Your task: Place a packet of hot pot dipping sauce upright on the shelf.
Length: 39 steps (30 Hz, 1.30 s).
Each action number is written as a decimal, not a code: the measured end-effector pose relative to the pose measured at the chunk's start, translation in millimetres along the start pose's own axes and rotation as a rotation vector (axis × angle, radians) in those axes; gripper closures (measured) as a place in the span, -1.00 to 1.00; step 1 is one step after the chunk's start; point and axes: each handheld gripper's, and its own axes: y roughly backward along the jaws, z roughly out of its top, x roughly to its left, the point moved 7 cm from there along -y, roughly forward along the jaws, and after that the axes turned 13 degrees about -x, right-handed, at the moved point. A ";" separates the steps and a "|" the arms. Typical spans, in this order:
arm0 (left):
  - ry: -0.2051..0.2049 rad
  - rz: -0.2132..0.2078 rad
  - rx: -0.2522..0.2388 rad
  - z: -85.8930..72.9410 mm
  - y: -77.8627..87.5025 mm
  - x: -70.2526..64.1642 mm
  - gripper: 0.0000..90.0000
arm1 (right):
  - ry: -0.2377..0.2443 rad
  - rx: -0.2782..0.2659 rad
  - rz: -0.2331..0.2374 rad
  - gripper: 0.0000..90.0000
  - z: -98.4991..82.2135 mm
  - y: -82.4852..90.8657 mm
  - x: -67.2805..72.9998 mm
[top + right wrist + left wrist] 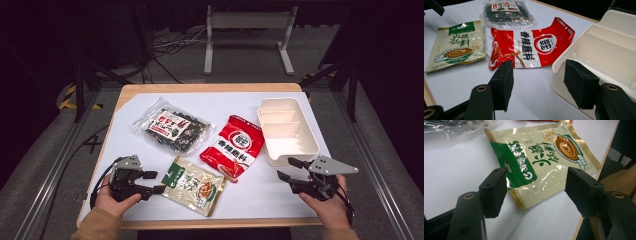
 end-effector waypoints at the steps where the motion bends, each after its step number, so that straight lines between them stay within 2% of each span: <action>1: -0.003 0.000 0.001 -0.2 -0.6 -0.2 -0.24 | 0.001 0.002 0.001 -0.09 -0.3 -0.1 0.1; 13: -0.004 -0.005 0.022 -2.0 -3.7 -1.6 -0.25 | 0.002 0.017 0.009 -0.11 -2.6 -2.2 1.7; 19: 0.000 -0.015 0.066 -4.9 -11.2 -2.0 -0.24 | 0.004 0.033 0.014 -0.13 -5.0 -4.5 3.0; 24: 0.018 -0.022 0.132 -11.3 -19.6 0.8 -0.26 | 0.005 0.040 0.017 -0.14 -6.1 -5.7 3.8; 31: 0.036 -0.023 0.165 -14.3 -24.8 1.7 -0.28 | 0.001 0.048 0.021 -0.16 -8.2 -6.7 4.9; 39: 0.052 0.018 0.168 -14.4 -23.5 7.2 -0.34 | 0.001 0.056 0.021 -0.17 -10.0 -7.0 5.9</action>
